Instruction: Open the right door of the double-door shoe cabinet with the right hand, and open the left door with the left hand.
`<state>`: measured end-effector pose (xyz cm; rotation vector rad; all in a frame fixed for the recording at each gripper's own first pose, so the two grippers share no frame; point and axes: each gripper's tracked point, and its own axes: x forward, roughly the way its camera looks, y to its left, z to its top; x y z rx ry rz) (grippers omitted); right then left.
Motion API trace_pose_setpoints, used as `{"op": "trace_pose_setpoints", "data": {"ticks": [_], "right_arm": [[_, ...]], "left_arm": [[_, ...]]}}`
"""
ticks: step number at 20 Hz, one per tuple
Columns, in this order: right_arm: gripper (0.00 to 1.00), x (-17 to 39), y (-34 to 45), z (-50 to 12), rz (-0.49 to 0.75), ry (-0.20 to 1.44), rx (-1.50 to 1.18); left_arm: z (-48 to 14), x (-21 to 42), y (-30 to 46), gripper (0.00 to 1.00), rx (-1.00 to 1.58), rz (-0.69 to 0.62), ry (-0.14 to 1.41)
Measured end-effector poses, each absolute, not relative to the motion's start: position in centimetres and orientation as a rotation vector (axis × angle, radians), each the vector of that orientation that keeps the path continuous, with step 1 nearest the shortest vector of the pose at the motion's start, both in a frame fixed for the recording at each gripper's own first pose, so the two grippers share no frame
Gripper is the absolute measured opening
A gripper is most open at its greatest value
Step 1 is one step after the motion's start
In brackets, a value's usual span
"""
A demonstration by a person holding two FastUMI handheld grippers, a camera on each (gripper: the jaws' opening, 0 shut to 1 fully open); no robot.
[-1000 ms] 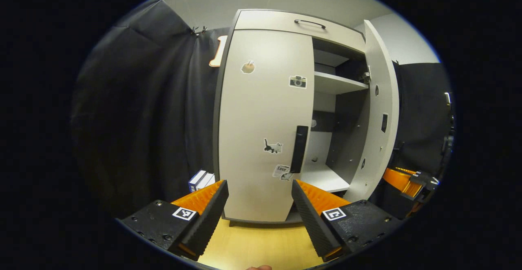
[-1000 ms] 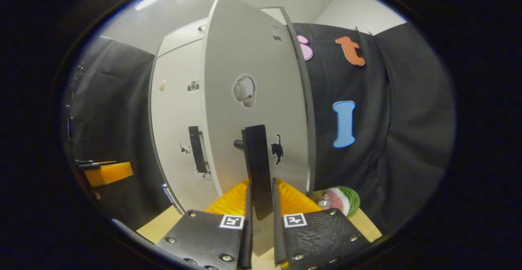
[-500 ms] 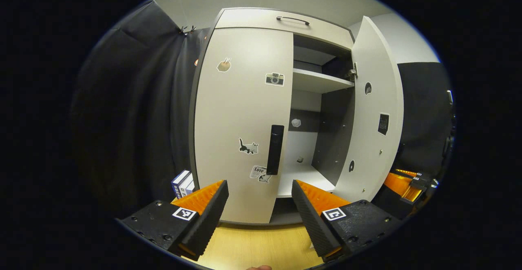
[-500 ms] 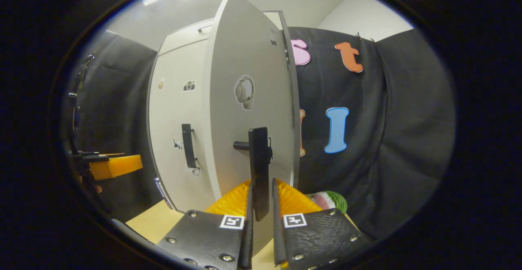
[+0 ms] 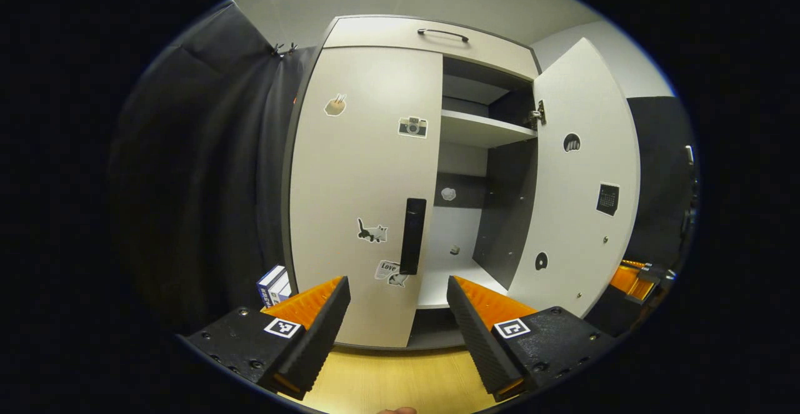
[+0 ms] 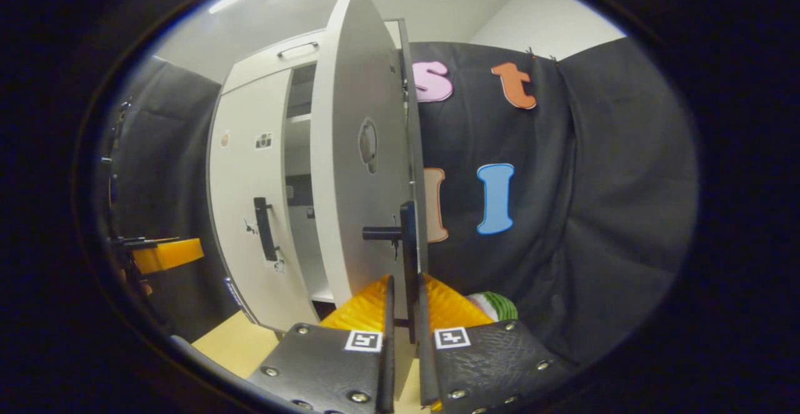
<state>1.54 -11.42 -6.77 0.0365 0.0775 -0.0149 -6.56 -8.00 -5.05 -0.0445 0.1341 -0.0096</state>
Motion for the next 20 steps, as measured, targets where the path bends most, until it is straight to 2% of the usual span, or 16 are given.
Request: {"op": "trace_pose_setpoints", "data": {"ticks": [3, 6, 10, 11, 12, 13, 20], "right_arm": [[0.14, 0.7, -13.7, -6.6, -0.046, 0.069, 0.070], [0.14, 0.2, -14.2, -6.4, -0.005, 0.069, 0.165], [0.14, 0.0, -14.9, -6.6, -0.021, 0.080, 0.168], [0.04, 0.3, -14.9, -6.7, -0.024, 0.080, 0.177], [0.01, -0.4, -15.0, -6.3, -0.024, 0.077, 0.179], [0.06, -0.4, -15.2, -6.1, -0.032, 0.075, 0.174], [0.06, -0.7, -16.9, -6.1, -0.095, 0.093, 0.161]], "left_arm": [[-5.6, -6.1, -8.9, 0.96, -0.044, -0.020, 0.146], [-6.2, -5.4, -9.5, 0.96, -0.037, -0.029, 0.157], [-6.7, -4.5, -9.8, 0.96, -0.027, -0.038, 0.172], [-6.8, -4.2, -9.8, 0.97, -0.022, -0.041, 0.174], [-6.9, -4.0, -9.9, 0.96, -0.016, -0.039, 0.175], [-7.0, -3.6, -9.8, 0.97, -0.013, -0.037, 0.179], [-7.7, 0.2, -9.5, 0.97, 0.015, -0.053, 0.184]]}}
